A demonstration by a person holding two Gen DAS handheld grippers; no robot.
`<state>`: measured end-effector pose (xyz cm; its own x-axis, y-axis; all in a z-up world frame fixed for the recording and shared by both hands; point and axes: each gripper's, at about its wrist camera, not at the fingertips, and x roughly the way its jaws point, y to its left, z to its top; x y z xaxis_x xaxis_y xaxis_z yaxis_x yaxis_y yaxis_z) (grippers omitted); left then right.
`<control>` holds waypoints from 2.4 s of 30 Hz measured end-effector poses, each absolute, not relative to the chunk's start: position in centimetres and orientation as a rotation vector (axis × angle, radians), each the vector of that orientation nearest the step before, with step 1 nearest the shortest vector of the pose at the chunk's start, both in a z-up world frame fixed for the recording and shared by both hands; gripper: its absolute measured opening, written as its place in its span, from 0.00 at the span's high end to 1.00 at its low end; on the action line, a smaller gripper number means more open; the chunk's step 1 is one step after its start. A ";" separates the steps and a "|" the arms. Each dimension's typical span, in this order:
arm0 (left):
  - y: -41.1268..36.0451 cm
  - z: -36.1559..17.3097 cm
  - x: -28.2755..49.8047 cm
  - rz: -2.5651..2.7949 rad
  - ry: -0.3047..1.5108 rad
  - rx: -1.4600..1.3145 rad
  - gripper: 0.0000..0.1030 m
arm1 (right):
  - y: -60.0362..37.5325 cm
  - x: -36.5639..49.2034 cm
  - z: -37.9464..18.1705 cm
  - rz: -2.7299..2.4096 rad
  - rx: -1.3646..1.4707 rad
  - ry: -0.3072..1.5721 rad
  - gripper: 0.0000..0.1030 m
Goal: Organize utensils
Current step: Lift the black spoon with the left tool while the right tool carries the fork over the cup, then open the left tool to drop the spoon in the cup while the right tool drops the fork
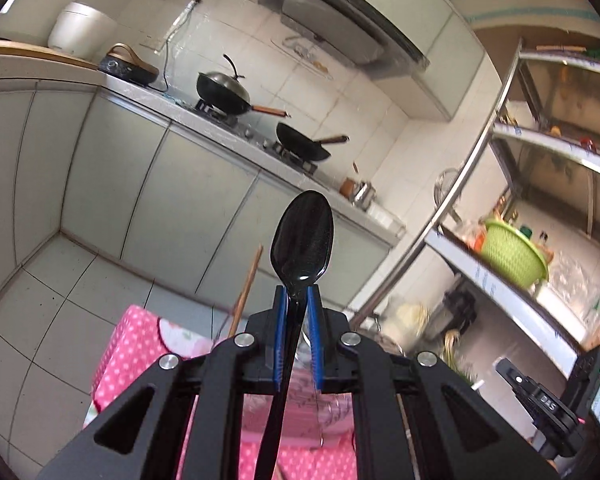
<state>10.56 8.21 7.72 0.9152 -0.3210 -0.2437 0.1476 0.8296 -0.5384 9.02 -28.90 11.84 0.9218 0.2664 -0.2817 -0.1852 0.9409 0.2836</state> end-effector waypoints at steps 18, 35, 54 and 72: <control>7.9 5.6 17.6 -0.140 0.126 -0.591 0.90 | -27.8 14.2 13.0 0.115 0.113 0.267 0.96; 7.8 0.2 17.7 -0.146 0.182 -0.560 0.90 | -27.0 16.6 7.2 0.149 0.170 0.457 0.96; 7.0 -3.5 19.8 -0.157 0.585 -0.540 0.92 | -28.5 18.2 3.5 0.187 0.314 0.629 0.96; 8.1 -0.4 16.5 -0.162 0.599 -0.521 0.58 | -30.7 15.0 5.6 0.185 0.371 0.581 0.59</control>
<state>16.51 8.12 -0.39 0.8180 -0.2923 -0.4954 -0.0028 0.8593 -0.5115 15.00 -30.68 5.58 0.8215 0.2735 -0.5003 -0.0667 0.9175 0.3920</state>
